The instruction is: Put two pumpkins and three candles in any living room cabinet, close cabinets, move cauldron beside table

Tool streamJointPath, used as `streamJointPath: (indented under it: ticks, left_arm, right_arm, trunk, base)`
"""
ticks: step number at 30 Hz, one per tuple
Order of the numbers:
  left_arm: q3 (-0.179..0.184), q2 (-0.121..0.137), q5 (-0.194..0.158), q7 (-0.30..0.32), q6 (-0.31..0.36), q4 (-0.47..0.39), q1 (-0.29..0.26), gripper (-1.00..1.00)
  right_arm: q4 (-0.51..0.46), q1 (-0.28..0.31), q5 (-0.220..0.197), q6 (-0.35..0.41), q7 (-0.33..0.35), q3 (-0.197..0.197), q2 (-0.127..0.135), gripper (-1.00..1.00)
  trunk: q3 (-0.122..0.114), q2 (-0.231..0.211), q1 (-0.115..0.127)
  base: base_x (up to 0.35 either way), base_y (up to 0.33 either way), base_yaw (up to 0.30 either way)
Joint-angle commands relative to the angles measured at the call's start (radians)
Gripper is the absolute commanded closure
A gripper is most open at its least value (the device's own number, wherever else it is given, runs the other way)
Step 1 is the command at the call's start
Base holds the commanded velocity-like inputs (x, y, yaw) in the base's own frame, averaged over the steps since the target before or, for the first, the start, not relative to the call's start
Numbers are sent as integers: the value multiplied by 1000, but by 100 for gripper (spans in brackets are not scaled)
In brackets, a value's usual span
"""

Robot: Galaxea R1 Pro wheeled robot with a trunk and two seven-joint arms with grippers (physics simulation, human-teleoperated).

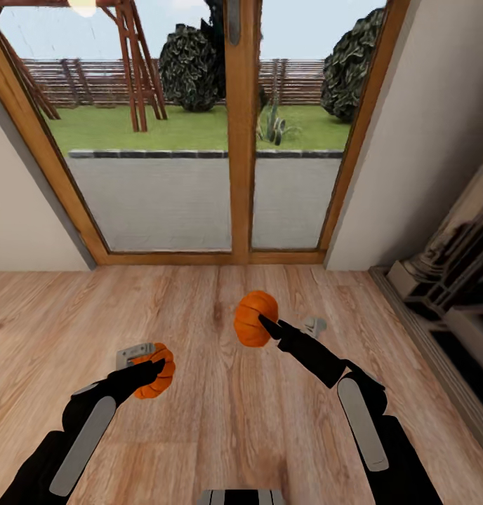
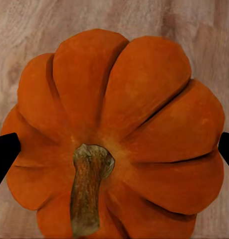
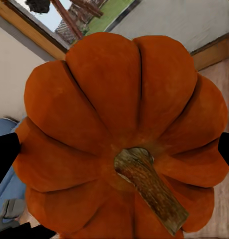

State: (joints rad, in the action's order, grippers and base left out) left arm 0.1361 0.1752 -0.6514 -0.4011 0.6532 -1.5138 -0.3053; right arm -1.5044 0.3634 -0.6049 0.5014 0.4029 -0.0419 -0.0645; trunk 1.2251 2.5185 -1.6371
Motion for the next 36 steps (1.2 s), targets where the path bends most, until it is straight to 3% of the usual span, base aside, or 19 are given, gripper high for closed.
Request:
streamJointPath:
  ticks: [1,4,10,13,16,17,24,36]
  left_arm:
    - [2,1,-9,-12,1,4,4,100]
    - [2,1,-8,-12,0,25,12,100]
    - [-10,1,-6,-11,-7,101,17,100]
    - [-16,1,-6,-8,-9,117,17,100]
    - [-20,1,-6,-5,-10,141,17,100]
    - [-21,0,-5,-5,-10,165,17,100]
    - [-26,1,-4,-3,-21,180,17,100]
    - [-68,1,-8,0,-21,212,17,100]
  right_arm:
    - [2,0,-5,-4,-1,0,-1,100]
    - [25,0,22,-60,-17,-1,-4,100]
    - [118,0,146,-230,-94,-9,-16,100]
    - [154,0,181,-273,-114,-10,-22,100]
    - [221,0,231,-333,-161,-9,-24,100]
    - [274,-1,257,-389,-184,-8,-22,100]
    - [307,-66,273,-462,-195,-6,-17,100]
    - [309,-75,274,-491,-197,-4,-11,100]
  trunk:
    - [-4,0,1]
    - [-18,-1,3]
    - [-47,-2,5]
    - [-60,-3,7]
    - [-72,-3,8]
    - [-76,-4,8]
    - [-103,-5,12]
    - [-149,-8,17]
  base:
    - [-340,66,-260]
    - [-340,70,-261]
    - [-314,61,-261]
    - [-127,18,-211]
    - [-40,5,-75]
    - [-8,1,-15]
    - [-30,0,-4]
    - [-301,64,0]
